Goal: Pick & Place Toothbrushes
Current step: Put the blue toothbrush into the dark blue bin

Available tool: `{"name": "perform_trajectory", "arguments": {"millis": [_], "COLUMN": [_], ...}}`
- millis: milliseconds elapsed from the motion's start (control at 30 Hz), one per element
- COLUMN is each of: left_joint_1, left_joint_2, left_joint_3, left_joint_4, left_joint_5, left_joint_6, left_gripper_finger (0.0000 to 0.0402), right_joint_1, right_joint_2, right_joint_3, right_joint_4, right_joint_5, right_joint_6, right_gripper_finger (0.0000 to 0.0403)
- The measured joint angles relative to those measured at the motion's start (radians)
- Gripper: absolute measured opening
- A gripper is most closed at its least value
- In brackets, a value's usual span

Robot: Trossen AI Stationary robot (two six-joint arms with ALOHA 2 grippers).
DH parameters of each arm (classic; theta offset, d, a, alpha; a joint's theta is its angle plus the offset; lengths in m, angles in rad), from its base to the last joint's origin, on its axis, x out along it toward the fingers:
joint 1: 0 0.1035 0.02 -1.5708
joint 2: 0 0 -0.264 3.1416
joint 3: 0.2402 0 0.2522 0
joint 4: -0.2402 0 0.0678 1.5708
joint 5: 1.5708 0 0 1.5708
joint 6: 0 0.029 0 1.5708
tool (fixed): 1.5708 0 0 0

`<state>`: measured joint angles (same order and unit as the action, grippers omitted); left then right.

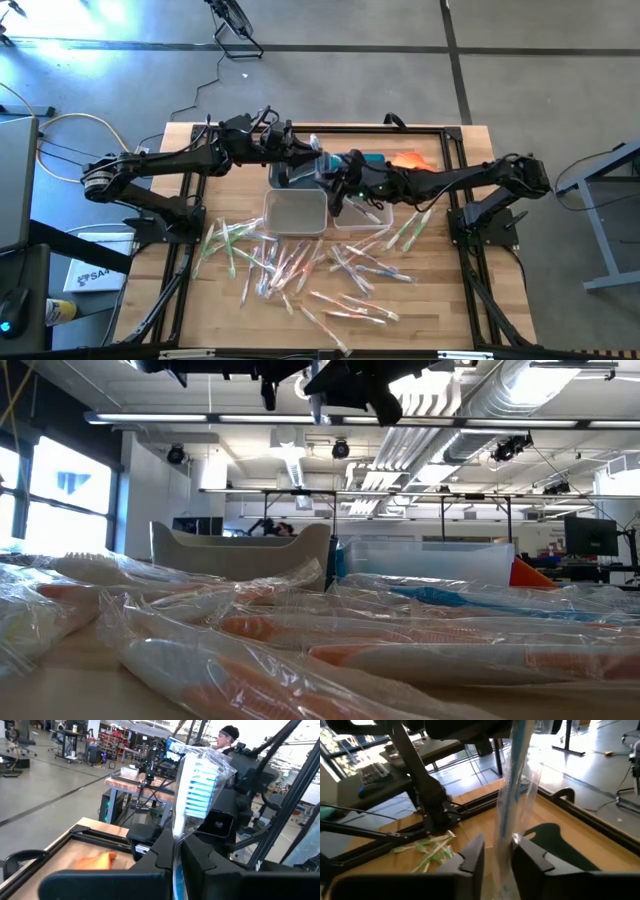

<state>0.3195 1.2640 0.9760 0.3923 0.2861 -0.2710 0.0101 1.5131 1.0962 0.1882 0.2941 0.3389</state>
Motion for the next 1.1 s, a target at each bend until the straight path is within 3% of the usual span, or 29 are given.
{"name": "perform_trajectory", "arguments": {"millis": [267,400,733,1100], "left_joint_1": [0.001,0.002,0.114,0.274], "left_joint_2": [0.000,0.000,-0.005,0.015], "left_joint_3": [0.000,0.000,0.001,0.157], "left_joint_4": [-0.003,-0.007,-0.094,-0.531], "left_joint_5": [0.034,0.047,0.160,0.182], "left_joint_6": [0.002,0.004,-0.014,0.088], "left_gripper_finger": [0.0008,0.0008,0.0008,0.0008], "right_joint_1": [0.001,-0.011,-0.033,-0.033], "right_joint_2": [-0.006,-0.062,-0.287,-0.339], "right_joint_3": [0.000,0.000,0.000,0.000], "right_joint_4": [0.011,-0.033,-0.299,-0.365], "right_joint_5": [-0.045,-0.047,-0.035,0.003], "right_joint_6": [-0.002,-0.044,-0.074,-0.075], "right_gripper_finger": [0.0196,0.0226,0.0216,0.0189]}}
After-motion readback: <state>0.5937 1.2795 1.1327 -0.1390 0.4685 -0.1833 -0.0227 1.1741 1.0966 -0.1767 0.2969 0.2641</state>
